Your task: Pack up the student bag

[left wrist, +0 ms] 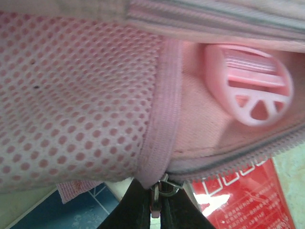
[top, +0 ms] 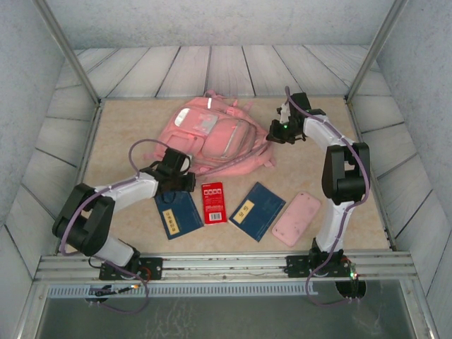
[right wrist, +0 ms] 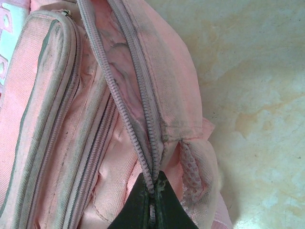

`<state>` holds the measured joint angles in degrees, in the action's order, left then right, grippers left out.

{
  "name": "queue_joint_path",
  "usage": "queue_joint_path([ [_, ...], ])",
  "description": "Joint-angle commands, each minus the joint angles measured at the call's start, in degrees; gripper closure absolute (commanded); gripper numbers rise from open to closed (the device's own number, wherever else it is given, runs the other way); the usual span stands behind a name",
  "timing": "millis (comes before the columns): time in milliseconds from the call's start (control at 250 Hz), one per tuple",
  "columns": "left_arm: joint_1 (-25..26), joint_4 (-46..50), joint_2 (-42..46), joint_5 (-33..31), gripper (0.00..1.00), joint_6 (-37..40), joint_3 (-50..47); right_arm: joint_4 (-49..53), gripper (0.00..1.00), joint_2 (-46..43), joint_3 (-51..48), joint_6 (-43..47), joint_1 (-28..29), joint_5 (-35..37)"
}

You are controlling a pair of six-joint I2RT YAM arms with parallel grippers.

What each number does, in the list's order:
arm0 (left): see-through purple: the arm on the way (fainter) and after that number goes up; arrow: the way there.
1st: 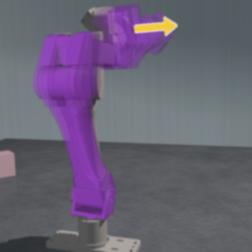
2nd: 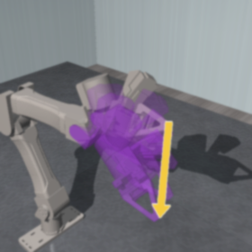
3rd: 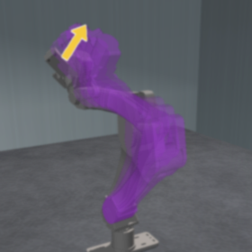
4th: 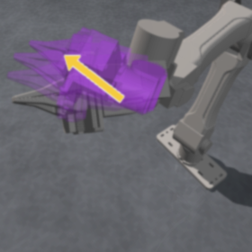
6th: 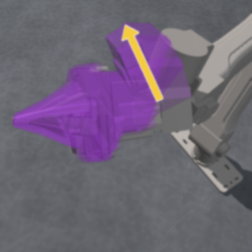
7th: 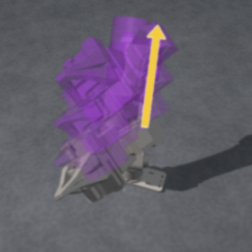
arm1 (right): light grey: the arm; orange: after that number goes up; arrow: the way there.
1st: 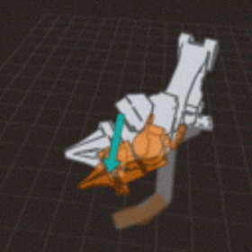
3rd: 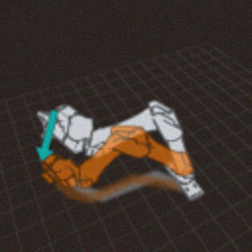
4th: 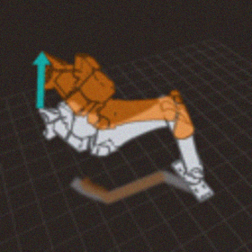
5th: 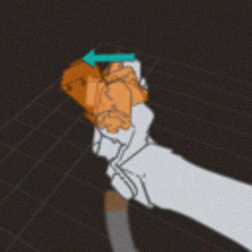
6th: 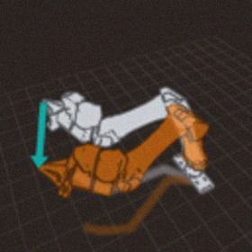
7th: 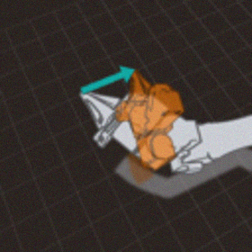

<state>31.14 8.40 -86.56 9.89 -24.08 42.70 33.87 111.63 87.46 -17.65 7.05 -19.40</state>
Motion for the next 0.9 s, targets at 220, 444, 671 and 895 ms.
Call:
queue_joint_path([
  [220,-1.7,5.45,-1.18,-4.81,1.0,-2.59,0.63,-3.64,1.0,-1.49,-1.82,1.88,-2.66,1.82],
  [444,-2.11,6.9,-1.59,-7.48,1.0,-3.79,1.33,-3.86,1.0,-2.81,-4.13,2.05,-2.74,-0.06],
  [671,-2.09,6.37,-1.81,-5.83,0.99,-2.33,2.66,-3.75,0.98,-4.0,-4.66,2.27,-2.67,-3.6],
  [895,-2.16,6.81,-0.8,-4.3,0.88,-0.71,3.55,0.89,0.81,-6.19,-3.89,4.05,-2.7,-3.23],
])
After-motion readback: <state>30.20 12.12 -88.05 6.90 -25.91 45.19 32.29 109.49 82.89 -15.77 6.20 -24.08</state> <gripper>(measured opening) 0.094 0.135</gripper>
